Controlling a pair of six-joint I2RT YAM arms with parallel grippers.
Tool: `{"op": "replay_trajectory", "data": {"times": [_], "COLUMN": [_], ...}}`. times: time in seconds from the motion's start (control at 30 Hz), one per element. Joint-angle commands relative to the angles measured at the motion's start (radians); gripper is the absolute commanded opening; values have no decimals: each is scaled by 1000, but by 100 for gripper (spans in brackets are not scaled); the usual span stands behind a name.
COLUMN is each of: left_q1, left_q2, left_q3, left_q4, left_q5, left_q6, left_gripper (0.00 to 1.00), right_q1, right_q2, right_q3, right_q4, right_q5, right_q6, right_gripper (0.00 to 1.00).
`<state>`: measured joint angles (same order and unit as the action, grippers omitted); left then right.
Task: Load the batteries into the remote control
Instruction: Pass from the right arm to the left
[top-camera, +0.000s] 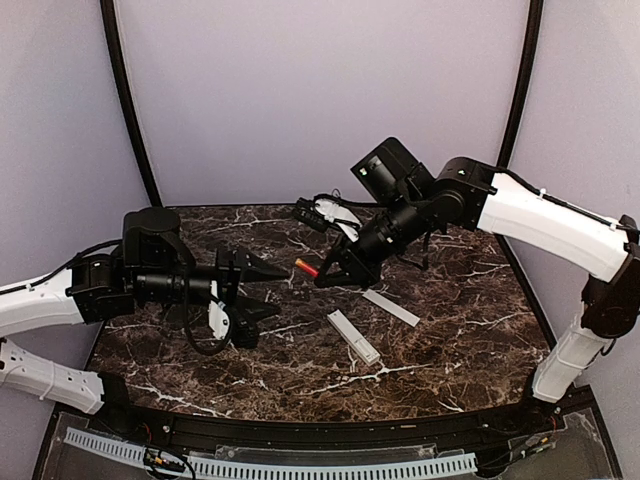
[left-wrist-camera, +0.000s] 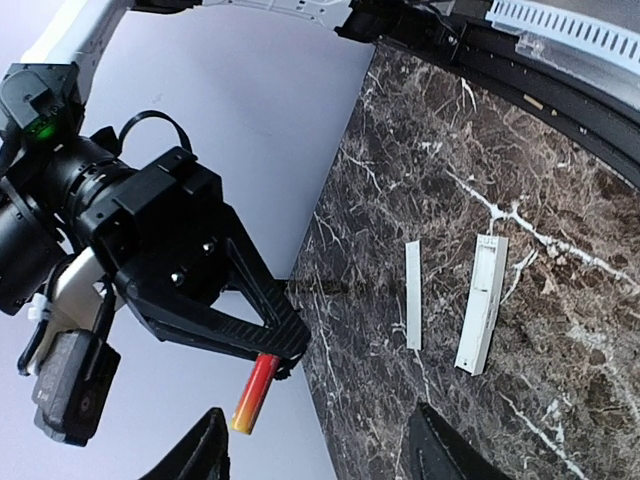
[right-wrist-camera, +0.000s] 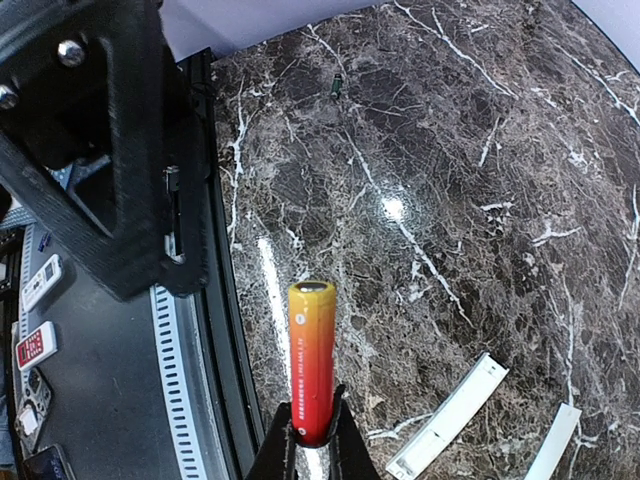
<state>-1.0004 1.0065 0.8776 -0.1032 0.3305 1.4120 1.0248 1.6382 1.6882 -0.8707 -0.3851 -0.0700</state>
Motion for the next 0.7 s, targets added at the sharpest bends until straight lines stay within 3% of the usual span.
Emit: {"op": "replay_trajectory", "data": {"times": [0.0, 0.37, 0.67], "left_q1": [-22, -27, -27], "left_q2": [63, 101, 86], "left_q3": [-14, -19, -15], "left_q4": [81, 205, 156], "left_q5": [-142, -232, -239], "left_q6": [127, 105, 84], "left_gripper": [60, 52, 51], "right_q1": [2, 11, 14], "right_q2": [11, 46, 14], "right_q3": [16, 16, -17], "right_q4": [12, 28, 64], "right_q5": [-39, -60, -22], "right_q6": [12, 6, 15], "right_gripper": [0, 0, 0]}}
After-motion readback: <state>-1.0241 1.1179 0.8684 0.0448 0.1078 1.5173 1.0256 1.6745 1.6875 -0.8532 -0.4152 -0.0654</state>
